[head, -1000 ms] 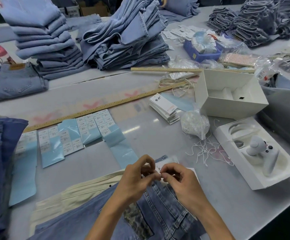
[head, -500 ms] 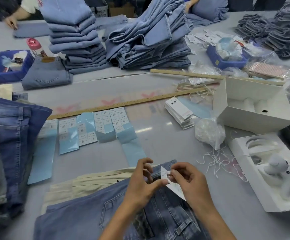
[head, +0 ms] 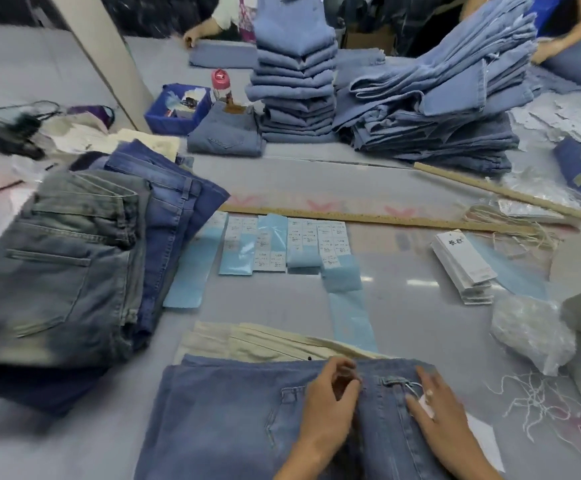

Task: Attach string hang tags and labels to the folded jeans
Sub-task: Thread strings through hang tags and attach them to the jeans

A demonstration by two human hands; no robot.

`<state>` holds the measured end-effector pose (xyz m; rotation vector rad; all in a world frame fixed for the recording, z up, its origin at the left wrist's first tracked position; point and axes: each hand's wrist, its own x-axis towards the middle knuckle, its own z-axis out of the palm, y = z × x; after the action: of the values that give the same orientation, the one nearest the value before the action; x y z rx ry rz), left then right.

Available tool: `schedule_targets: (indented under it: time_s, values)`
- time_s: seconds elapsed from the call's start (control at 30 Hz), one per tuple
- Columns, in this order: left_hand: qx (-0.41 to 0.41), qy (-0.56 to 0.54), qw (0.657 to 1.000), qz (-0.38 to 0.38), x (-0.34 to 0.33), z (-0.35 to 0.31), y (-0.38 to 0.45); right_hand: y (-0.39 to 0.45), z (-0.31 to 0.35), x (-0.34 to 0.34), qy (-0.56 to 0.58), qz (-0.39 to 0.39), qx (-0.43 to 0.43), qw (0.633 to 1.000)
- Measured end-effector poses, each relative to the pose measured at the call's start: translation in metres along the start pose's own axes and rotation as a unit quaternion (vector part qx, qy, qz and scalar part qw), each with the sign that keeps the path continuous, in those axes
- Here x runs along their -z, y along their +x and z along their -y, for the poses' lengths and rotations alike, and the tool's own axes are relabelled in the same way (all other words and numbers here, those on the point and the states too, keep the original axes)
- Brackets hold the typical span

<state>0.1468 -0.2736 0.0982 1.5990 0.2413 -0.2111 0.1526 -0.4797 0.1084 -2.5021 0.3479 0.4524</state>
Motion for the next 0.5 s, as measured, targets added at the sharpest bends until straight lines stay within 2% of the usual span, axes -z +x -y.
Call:
schedule_targets:
  time_s: [0.1,0.17,0.23,0.3,0.33,0.37,0.4,0.47,0.5]
  values:
    - [0.046,-0.04,0.989,-0.133,0.079,0.019,0.003,0.001,0.017,-0.006,0.013,-0.033,-0.08,0.996]
    - [0.071,-0.053,0.96,-0.265,0.148,0.026,0.002,0.001,0.042,-0.008,-0.038,-0.078,-0.078,0.993]
    - [0.057,-0.008,0.906,-0.419,0.226,0.029,0.0,-0.009,0.086,-0.016,-0.098,-0.1,-0.039,0.989]
    - [0.05,0.004,0.825,-0.562,0.304,0.03,-0.002,-0.018,0.137,-0.043,-0.038,-0.163,0.017,0.986]
    - [0.065,-0.015,0.791,-0.608,0.34,0.031,-0.002,-0.021,0.164,-0.059,-0.01,-0.15,0.05,0.987]
    - [0.089,-0.041,0.771,-0.63,0.371,0.031,-0.003,-0.025,0.19,-0.076,0.006,-0.116,0.084,0.99]
    - [0.122,-0.066,0.768,-0.625,0.398,0.032,-0.002,-0.028,0.213,-0.095,0.012,-0.077,0.119,0.99]
    - [0.187,-0.08,0.795,-0.571,0.434,0.034,0.0,-0.034,0.254,-0.13,0.04,-0.015,0.17,0.985]
    - [0.193,-0.077,0.809,-0.55,0.442,0.034,0.001,-0.039,0.276,-0.145,0.057,0.009,0.188,0.981]
